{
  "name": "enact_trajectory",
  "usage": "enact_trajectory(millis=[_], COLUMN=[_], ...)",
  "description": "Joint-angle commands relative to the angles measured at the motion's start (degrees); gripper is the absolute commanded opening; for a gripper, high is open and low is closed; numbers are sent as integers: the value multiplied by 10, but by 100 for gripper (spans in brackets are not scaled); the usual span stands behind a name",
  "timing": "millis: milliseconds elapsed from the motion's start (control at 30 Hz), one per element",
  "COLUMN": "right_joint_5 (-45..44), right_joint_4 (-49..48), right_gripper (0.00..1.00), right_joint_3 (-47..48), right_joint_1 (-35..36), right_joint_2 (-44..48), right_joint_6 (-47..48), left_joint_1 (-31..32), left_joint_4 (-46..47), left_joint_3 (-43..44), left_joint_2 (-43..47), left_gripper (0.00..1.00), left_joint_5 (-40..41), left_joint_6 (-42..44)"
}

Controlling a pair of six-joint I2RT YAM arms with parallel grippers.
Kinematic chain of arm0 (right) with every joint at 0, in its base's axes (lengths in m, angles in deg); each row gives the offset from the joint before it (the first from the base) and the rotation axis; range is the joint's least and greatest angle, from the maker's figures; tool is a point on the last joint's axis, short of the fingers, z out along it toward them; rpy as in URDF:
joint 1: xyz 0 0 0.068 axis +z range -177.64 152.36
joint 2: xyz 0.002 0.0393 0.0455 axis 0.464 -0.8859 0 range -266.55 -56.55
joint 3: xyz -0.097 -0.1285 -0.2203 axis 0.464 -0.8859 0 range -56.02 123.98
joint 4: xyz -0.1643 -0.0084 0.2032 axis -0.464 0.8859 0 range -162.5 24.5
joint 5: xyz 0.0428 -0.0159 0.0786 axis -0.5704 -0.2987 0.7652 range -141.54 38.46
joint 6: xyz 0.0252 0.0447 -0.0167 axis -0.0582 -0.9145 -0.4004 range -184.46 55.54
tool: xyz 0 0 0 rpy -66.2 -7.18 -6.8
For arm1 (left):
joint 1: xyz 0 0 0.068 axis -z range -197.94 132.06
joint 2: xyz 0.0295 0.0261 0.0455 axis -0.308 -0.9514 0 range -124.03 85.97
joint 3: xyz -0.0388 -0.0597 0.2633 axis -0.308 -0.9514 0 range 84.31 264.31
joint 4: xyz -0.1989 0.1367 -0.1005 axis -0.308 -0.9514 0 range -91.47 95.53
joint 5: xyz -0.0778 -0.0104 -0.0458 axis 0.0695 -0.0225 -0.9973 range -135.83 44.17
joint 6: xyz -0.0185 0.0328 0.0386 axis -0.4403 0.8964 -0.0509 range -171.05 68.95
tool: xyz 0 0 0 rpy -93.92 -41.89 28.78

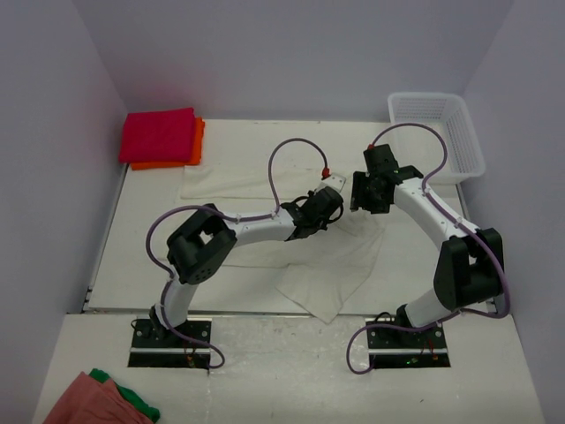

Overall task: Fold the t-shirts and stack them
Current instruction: Fold the flattened tshirt in 1/3 of the way

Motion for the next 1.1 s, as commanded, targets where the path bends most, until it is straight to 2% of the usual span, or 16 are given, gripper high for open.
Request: enact_trajectory(millis=[0,33,300,667,767,800,967,1067], right_joint_5=[-3,-2,-1,2,-1,-1,-1,-1], right_joint_4=[5,4,4,-1,1,0,1,0], right_gripper=[58,58,58,58,58,58,58,58], right_joint_3=[12,13,16,13,12,12,11,9], right_joint_1=[1,2,1,2,2,2,2,2], right_joint_2=[12,11,9,7,3,3,4,5], right_joint_6=[2,2,4,3,3,3,2,1], left_joint_1=[1,1,-17,-31,-31,-31,-32,-32], left_joint_4=[12,16,27,30,27,28,28,28], left_joint_3=[26,26,35,57,63,63,59,51], left_joint_2=[-10,-11,-26,-61,-63,-61,-54,-44], left_gripper=[21,25,29,28,22,16,0,0], left_joint_5=[5,5,-29,-52,-51,-51,-50,-49], left_joint_6=[9,9,15,15,15,15,15,12])
